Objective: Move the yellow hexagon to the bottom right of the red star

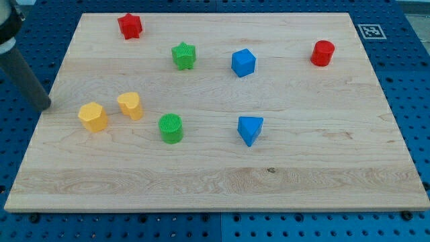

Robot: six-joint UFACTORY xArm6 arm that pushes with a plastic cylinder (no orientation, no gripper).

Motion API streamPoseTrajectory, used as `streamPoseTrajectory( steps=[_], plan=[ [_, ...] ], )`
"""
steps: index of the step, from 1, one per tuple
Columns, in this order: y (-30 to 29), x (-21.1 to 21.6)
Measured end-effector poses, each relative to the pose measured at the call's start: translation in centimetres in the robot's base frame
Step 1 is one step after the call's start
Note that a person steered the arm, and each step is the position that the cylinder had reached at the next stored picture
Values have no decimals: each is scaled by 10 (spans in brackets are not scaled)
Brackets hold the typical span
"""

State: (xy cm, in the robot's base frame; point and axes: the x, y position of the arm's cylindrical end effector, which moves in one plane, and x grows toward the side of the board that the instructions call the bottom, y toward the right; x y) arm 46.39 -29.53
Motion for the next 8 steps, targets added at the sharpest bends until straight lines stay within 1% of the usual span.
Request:
streamPoseTrajectory(
  steps=[1, 2, 3, 4, 5, 6, 7, 8],
  plan=[
    [24, 35],
    [56, 47],
    [88, 26],
    [89, -37],
    [89, -49],
    [89, -5],
    [107, -6],
    [128, -71]
  ],
)
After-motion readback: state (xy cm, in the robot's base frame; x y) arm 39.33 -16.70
